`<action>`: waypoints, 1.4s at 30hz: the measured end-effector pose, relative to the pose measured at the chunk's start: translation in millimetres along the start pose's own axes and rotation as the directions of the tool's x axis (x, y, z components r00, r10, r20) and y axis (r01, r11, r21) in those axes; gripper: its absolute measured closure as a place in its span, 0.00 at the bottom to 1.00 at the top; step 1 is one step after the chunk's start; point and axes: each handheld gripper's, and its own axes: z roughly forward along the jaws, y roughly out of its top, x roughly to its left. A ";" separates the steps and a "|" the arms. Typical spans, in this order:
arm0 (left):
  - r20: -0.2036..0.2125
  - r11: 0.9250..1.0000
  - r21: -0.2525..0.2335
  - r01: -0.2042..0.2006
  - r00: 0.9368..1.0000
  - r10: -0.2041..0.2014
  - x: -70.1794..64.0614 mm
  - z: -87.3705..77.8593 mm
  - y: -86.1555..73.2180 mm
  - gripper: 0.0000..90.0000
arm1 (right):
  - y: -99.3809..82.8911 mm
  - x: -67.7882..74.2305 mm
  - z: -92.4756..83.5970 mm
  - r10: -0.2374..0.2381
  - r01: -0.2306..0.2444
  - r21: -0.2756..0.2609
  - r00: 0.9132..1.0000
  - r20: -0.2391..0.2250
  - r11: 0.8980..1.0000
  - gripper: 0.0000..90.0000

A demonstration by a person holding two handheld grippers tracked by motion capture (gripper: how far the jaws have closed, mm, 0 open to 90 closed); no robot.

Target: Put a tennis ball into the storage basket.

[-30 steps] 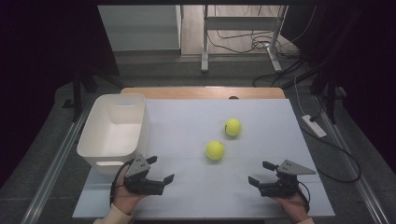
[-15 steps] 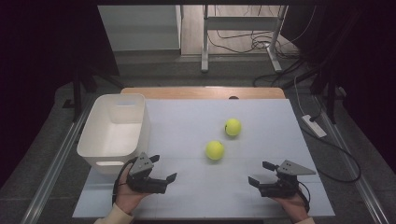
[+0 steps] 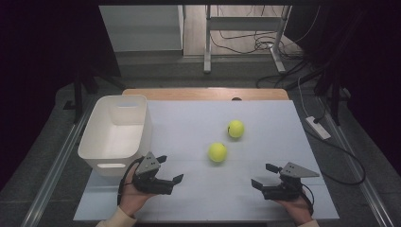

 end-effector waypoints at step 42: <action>0.041 0.998 -0.023 -0.054 0.998 0.055 -13.2 24.4 51.4 0.12 | -1.8 0.7 -3.3 0.010 -0.010 -0.011 1.000 -0.004 1.000 0.12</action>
